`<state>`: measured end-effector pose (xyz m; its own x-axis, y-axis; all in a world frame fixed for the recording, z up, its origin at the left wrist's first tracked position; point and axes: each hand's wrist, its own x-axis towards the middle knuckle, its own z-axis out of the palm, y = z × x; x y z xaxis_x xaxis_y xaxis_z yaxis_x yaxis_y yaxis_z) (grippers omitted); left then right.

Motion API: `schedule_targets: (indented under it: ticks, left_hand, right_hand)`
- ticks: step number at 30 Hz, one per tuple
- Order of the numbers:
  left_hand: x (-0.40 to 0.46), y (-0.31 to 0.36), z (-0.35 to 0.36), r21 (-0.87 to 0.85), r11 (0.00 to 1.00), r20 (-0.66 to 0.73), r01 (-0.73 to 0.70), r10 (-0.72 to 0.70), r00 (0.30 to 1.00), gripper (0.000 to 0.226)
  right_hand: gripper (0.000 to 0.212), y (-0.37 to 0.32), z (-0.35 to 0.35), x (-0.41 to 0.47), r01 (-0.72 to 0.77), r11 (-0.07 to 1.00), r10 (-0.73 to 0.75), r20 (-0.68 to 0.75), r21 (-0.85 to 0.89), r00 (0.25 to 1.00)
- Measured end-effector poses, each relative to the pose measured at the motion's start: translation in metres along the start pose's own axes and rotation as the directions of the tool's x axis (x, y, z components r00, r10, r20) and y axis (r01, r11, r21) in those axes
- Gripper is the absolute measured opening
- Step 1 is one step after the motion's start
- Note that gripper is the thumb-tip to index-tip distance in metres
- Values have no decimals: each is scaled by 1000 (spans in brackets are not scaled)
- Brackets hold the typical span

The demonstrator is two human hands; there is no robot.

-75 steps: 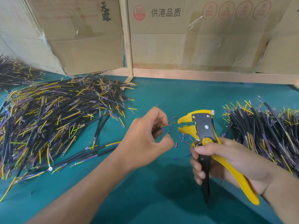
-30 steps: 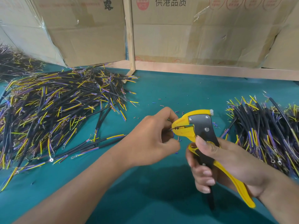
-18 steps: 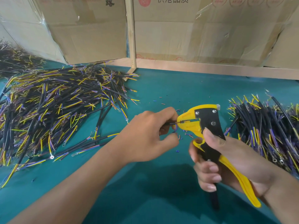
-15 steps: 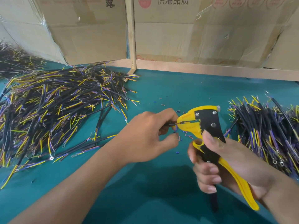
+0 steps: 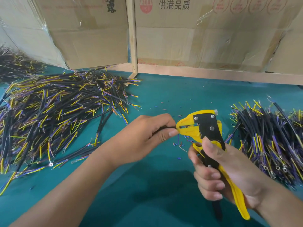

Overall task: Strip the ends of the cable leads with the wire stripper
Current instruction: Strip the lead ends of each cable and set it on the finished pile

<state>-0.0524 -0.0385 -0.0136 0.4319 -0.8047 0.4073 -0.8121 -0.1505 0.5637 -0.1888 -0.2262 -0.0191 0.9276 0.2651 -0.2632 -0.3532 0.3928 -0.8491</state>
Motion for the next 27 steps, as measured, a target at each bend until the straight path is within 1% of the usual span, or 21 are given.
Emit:
schedule_targets:
  ticks: [5, 9, 16, 19, 24, 27]
  left_hand:
    - [1, -5, -2, 88, 995, 4, -45, 44, 999, 28]
    - [1, -10, -6, 96, 993, 26, -75, 73, 997, 33]
    - [1, -18, -12, 33, 999, 87, -37, 34, 996, 28]
    - [1, -18, -13, 19, 1000, 88, -23, 21, 996, 28]
    - [-1, -17, -14, -76, 997, 114, 20, -11, 993, 31]
    - [-1, -18, -14, -93, 995, 129, 36, -24, 991, 32]
  right_hand:
    - [60, 1, 0, 1, -3, 1000, 3, -31, -12, 1000]
    - [57, 1, 2, 2, -10, 999, 9, -35, -35, 999]
    - [43, 2, 4, 1, -11, 997, 5, -78, -72, 997]
    - [43, 1, 4, 0, -7, 996, 0, -80, -90, 997]
    - [44, 1, 5, 0, -1, 991, -8, -74, -130, 997]
    - [44, 1, 5, 0, -3, 989, -10, -85, -145, 996]
